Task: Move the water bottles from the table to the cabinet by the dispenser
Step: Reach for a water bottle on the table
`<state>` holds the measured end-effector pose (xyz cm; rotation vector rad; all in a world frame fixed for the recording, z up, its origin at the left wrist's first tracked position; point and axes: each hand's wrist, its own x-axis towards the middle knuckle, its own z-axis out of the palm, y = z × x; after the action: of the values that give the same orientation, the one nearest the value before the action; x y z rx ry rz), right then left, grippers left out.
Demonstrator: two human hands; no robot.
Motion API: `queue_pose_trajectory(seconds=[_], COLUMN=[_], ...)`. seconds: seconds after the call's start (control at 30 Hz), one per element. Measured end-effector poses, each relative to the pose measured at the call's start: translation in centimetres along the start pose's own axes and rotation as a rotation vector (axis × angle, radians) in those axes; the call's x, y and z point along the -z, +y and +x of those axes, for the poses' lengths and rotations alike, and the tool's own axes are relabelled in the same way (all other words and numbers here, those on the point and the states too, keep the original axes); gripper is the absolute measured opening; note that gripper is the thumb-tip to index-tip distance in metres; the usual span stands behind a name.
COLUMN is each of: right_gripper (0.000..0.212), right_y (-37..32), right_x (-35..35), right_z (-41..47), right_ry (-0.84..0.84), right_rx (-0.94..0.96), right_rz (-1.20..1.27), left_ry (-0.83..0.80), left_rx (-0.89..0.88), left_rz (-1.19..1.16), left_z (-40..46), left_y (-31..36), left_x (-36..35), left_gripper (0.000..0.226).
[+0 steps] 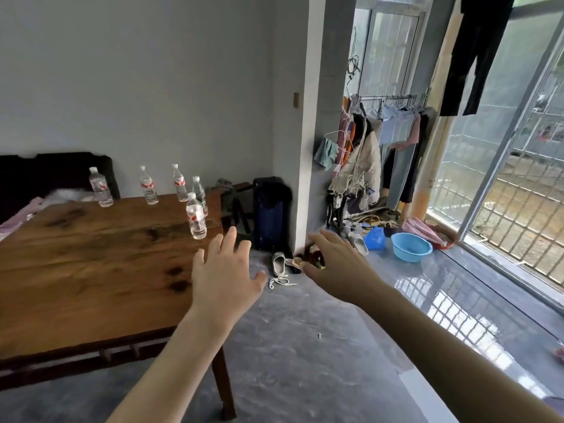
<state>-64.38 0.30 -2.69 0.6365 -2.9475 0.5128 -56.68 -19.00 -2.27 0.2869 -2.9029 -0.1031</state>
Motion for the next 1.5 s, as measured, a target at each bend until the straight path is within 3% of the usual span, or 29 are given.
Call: queue_pose_trajectory(seconds=[0.63, 1.03, 1.5], right_gripper=[0.066, 0.066, 0.069], right_y=[9.2, 7.6, 5.0], right_x=[-4.9, -7.0, -13.9], right_z=[20.6, 39.7, 54.2], right_ry=[-0.077, -0.111, -0.317], right_rx=[-0.022, -0.014, 0.129], right_rz=[0.066, 0.017, 0.052], left_ry=[-0.065, -0.047, -0.204], left_rx=[-0.001, -0.001, 0.198], left_rz=[0.052, -0.026, -0.073], left_z=[22.3, 41.3, 49.1], left_y=[0.1, -4.0, -10.5], left_x=[-9.1, -13.4, -19.1], left_gripper=[0.065, 0.064, 0.065])
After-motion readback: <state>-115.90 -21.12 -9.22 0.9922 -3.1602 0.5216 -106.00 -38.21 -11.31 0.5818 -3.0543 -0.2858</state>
